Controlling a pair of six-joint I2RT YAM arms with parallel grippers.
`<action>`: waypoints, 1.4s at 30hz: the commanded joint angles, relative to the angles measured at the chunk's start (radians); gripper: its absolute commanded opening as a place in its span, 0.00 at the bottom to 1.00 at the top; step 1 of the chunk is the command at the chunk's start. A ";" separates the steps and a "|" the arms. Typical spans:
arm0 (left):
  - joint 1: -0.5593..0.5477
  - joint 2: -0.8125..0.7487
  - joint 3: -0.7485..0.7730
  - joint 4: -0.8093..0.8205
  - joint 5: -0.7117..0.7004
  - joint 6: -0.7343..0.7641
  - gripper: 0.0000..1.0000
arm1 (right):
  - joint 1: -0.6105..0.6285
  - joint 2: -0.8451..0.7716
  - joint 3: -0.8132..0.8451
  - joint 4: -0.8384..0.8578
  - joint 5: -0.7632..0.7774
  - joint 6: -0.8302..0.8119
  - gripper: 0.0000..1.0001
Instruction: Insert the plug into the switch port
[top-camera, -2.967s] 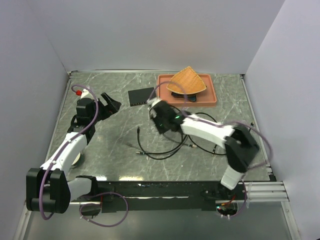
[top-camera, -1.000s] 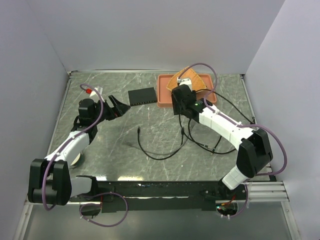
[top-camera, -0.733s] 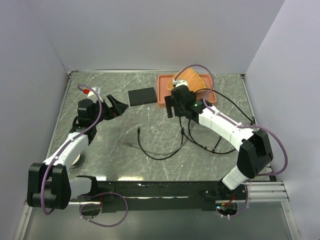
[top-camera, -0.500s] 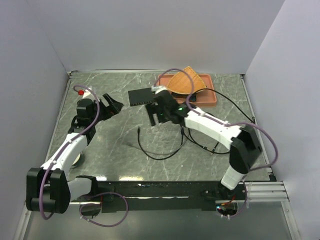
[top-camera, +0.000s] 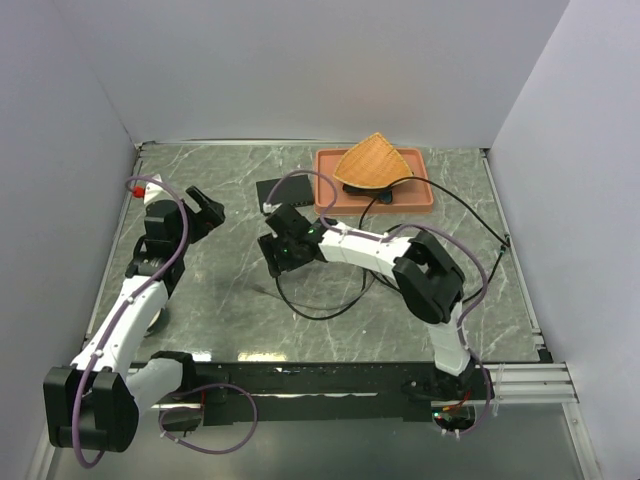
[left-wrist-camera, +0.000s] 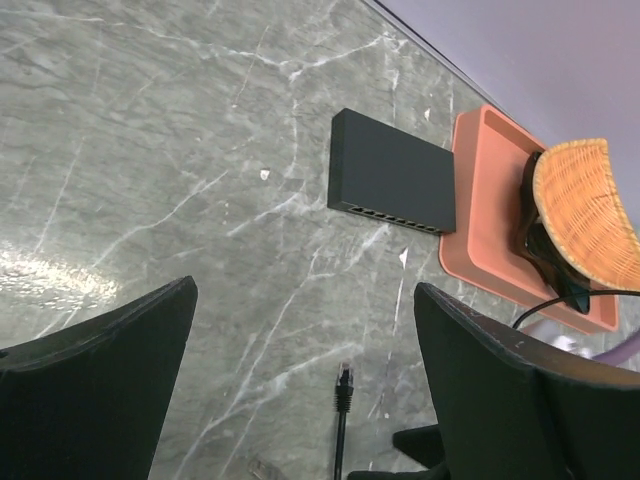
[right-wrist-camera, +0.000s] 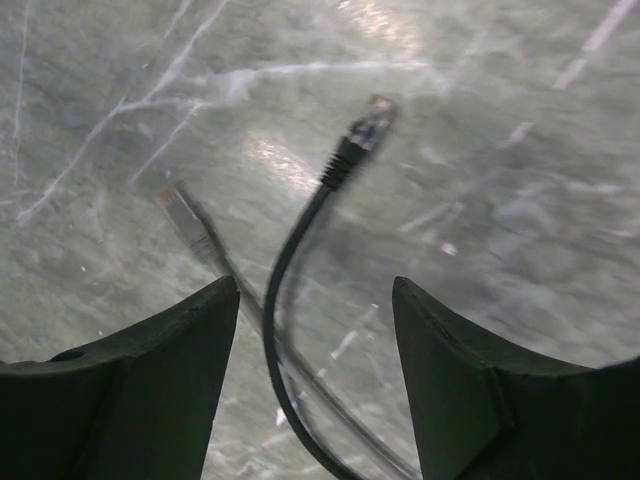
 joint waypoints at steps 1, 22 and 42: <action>0.001 -0.020 0.038 -0.020 -0.047 0.002 0.96 | 0.042 0.044 0.081 0.024 -0.029 0.032 0.64; 0.003 -0.027 0.037 -0.028 -0.052 0.006 0.96 | 0.079 -0.004 -0.001 0.101 -0.047 -0.010 0.55; 0.003 -0.010 0.046 -0.039 -0.050 0.015 0.96 | 0.074 0.036 0.006 0.044 0.054 0.062 0.60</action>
